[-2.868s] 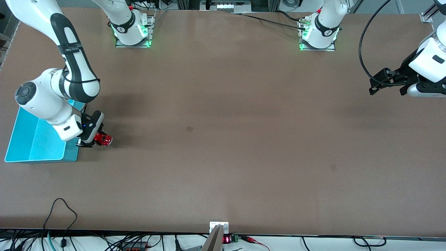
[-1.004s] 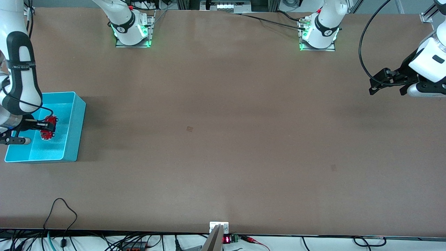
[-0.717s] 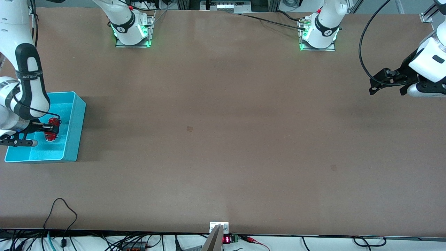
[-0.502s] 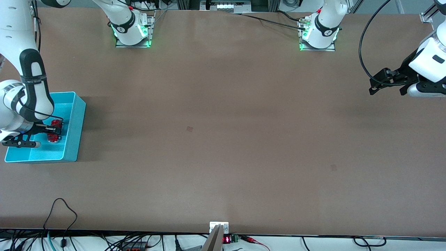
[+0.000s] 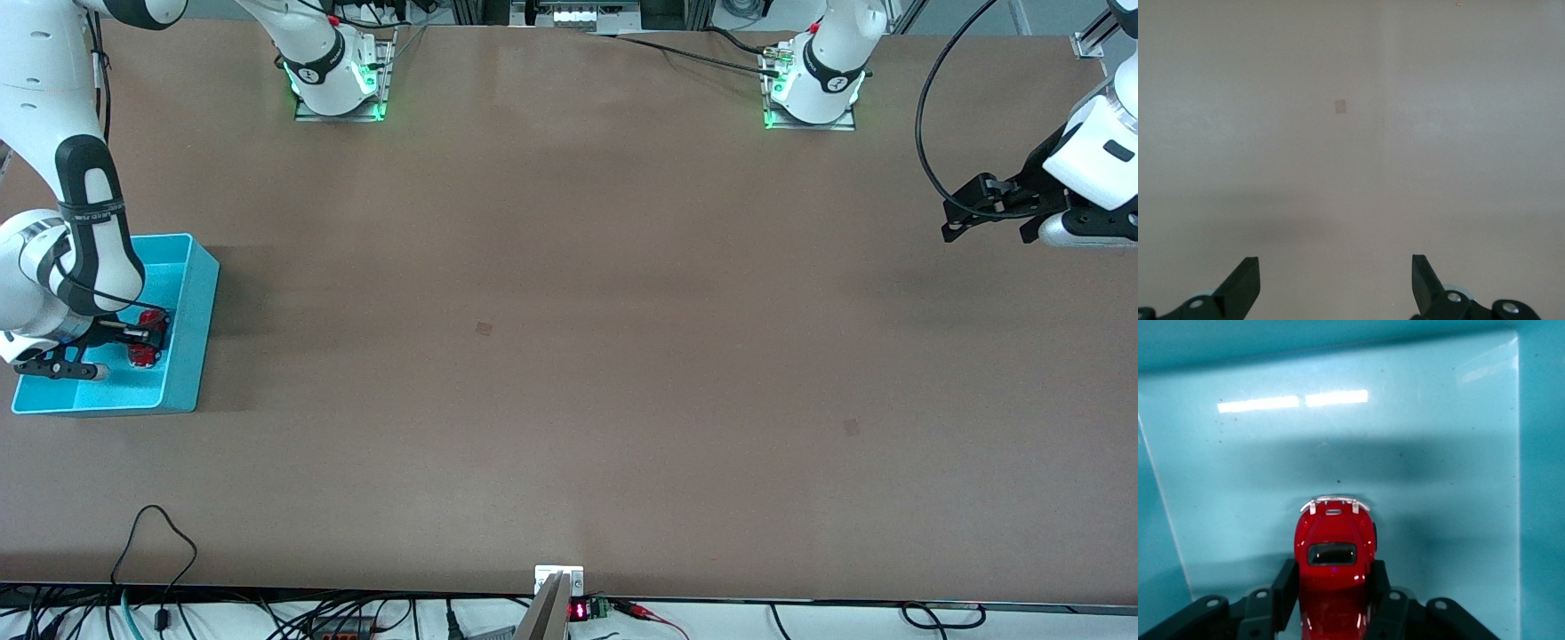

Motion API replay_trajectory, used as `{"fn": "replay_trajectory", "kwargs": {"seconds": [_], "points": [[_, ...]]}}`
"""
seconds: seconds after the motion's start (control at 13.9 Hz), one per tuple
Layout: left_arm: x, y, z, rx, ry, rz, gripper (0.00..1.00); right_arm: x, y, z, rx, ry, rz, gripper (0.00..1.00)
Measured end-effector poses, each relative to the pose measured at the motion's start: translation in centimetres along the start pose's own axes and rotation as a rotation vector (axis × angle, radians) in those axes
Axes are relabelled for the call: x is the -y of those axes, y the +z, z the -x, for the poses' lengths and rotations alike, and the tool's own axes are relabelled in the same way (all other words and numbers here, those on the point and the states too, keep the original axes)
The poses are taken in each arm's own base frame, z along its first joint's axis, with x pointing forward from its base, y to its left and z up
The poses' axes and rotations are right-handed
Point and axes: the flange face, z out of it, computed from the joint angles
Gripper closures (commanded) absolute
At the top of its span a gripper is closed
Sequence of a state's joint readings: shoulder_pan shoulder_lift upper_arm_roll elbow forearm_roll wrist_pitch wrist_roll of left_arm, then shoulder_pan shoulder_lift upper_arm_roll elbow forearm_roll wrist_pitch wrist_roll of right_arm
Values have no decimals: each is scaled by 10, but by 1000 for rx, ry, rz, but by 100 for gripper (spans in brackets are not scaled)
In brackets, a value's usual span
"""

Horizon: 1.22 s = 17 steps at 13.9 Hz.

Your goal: Wind red beetle toy and store in blue box

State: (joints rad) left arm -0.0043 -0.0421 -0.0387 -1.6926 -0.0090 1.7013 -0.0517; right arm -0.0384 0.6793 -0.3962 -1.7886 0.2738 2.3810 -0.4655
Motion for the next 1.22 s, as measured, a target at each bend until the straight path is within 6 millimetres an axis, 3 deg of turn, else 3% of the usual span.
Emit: {"fn": "replay_trajectory", "kwargs": {"seconds": [0.22, 0.36, 0.65, 0.86, 1.0, 1.22], "points": [[0, 0, 0, 0, 0, 0, 0, 3, -12, -5, -20, -2, -18, 0], [0, 0, 0, 0, 0, 0, 0, 7, -44, -15, -29, -11, -43, 0], [0, 0, 0, 0, 0, 0, 0, 29, -157, -41, -50, -72, -119, 0], [0, 0, 0, 0, 0, 0, 0, 49, -232, -45, -91, -115, -150, 0], [0, 0, 0, 0, 0, 0, 0, 77, -268, -44, -118, -127, -151, 0], [0, 0, 0, 0, 0, 0, 0, 145, -311, -32, -82, -51, -133, 0]]}}
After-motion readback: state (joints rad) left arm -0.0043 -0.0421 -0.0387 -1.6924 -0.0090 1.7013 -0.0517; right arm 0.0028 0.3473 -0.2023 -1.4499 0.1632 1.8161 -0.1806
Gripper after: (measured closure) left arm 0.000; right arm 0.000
